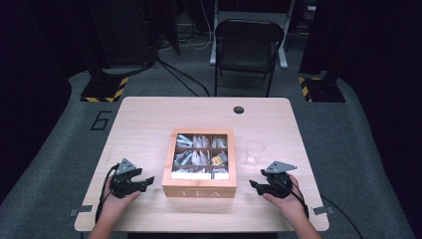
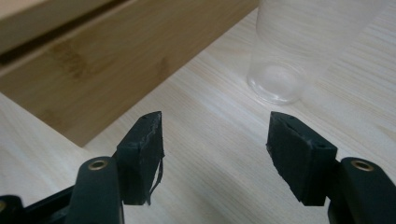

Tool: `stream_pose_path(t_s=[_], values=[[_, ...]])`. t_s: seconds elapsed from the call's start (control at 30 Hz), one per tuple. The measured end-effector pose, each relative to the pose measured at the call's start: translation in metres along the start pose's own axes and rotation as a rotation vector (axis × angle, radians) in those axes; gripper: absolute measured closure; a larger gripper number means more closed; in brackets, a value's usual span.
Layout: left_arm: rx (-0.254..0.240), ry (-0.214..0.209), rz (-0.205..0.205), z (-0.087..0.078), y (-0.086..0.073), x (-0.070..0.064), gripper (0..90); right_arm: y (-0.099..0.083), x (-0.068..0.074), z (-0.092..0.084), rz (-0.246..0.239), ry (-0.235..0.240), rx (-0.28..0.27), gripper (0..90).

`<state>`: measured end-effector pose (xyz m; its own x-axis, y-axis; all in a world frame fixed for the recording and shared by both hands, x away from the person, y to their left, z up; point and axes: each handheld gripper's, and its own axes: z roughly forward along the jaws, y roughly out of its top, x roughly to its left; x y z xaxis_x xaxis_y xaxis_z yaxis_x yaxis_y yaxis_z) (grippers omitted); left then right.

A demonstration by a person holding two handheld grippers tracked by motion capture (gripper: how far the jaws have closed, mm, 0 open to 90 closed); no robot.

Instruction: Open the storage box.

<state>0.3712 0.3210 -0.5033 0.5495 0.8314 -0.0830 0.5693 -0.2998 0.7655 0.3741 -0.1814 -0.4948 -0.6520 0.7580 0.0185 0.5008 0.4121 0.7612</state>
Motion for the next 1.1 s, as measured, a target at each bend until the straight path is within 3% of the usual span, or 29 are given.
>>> stream_pose_path(t_s=[0.1,0.43,0.73,1.1], values=[[-0.001,-0.003,0.005,-0.003,0.000,-0.002,34.3,0.001,0.002,-0.003,0.019,0.004,-0.008,35.5],[-0.025,-0.013,0.029,-0.018,0.004,-0.010,35.3,0.009,0.011,-0.016,-0.013,0.020,-0.037,37.1],[-0.033,-0.051,0.066,-0.028,0.007,-0.022,36.7,0.011,0.022,-0.024,-0.027,0.054,-0.056,38.6],[-0.058,-0.078,0.074,-0.036,0.009,-0.031,37.6,0.012,0.036,-0.030,-0.046,0.083,-0.075,37.9]])
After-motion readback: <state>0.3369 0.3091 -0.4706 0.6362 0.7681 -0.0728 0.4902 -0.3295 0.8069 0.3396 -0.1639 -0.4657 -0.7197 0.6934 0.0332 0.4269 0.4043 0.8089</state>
